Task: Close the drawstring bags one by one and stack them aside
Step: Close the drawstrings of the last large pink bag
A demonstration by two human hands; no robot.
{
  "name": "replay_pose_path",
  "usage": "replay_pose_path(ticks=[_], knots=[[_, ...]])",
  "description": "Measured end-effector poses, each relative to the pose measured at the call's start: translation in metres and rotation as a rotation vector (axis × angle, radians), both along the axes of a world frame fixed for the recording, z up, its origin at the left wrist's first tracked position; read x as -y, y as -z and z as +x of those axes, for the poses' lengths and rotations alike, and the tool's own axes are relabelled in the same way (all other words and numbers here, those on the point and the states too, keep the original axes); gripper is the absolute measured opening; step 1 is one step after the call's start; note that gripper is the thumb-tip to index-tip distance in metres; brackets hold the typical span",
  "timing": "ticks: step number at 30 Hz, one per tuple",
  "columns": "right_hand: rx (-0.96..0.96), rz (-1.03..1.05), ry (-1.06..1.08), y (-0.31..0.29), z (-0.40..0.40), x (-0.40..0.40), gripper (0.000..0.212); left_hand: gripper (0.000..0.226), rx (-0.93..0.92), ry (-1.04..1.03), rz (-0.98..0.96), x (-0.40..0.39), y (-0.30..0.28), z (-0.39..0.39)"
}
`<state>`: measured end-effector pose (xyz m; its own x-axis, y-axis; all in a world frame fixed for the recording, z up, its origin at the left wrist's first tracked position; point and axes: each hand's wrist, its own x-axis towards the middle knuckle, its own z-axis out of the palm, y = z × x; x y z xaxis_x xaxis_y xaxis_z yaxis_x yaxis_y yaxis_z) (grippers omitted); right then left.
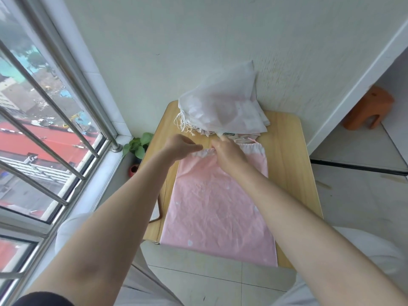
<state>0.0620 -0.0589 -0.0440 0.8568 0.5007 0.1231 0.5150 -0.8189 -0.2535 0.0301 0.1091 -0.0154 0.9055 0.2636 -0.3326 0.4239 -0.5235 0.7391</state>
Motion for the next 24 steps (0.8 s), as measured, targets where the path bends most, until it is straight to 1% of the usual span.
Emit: replay_pose_path(ticks=[2, 5, 6, 7, 8, 10, 11, 12, 14, 16, 18, 20, 22, 24], knots=[[0.017, -0.02, 0.0, -0.001, -0.002, 0.0, 0.034, 0.016, 0.122, -0.055, -0.053, 0.004, -0.007, 0.0], [0.013, -0.065, 0.023, -0.003, -0.003, 0.002, 0.03, 0.014, 0.333, -0.137, -0.228, 0.014, -0.018, -0.001], [0.006, -0.085, 0.035, -0.004, -0.003, 0.001, 0.029, 0.015, 0.369, -0.132, -0.254, 0.02, -0.022, -0.002], [0.0, -0.099, 0.047, -0.004, -0.005, 0.0, 0.029, 0.016, 0.378, -0.102, -0.2, 0.026, -0.024, -0.003], [-0.003, -0.103, 0.055, -0.004, -0.007, -0.003, 0.03, 0.017, 0.357, -0.043, -0.044, 0.032, -0.024, -0.002], [-0.02, -0.061, 0.089, -0.004, -0.011, -0.005, 0.034, 0.019, 0.249, 0.1, 0.35, 0.043, -0.021, -0.001], [-0.042, -0.027, 0.115, -0.004, -0.012, -0.005, 0.032, 0.02, 0.189, 0.162, 0.462, 0.047, -0.018, 0.001], [-0.059, -0.008, 0.138, -0.003, -0.013, -0.004, 0.028, 0.021, 0.139, 0.21, 0.531, 0.05, -0.014, 0.002], [-0.072, -0.052, 0.159, -0.001, -0.012, -0.001, 0.022, 0.018, 0.058, 0.257, 0.642, 0.05, -0.005, 0.003], [-0.134, -0.141, 0.177, -0.002, -0.008, 0.008, 0.022, 0.017, 0.003, 0.262, 0.682, 0.045, 0.006, 0.003], [-0.246, -0.237, 0.218, -0.001, -0.003, 0.024, 0.023, 0.019, -0.04, 0.25, 0.676, 0.037, 0.019, 0.0], [-0.342, -0.316, 0.261, 0.003, 0.002, 0.044, 0.019, 0.023, -0.063, 0.235, 0.658, 0.03, 0.031, -0.001], [-0.428, -0.34, 0.295, 0.007, 0.005, 0.064, 0.008, 0.024, -0.063, 0.201, 0.61, 0.024, 0.044, -0.006], [-0.503, -0.329, 0.312, 0.01, 0.006, 0.079, 0.013, 0.027, -0.054, 0.168, 0.56, 0.021, 0.055, -0.012]])
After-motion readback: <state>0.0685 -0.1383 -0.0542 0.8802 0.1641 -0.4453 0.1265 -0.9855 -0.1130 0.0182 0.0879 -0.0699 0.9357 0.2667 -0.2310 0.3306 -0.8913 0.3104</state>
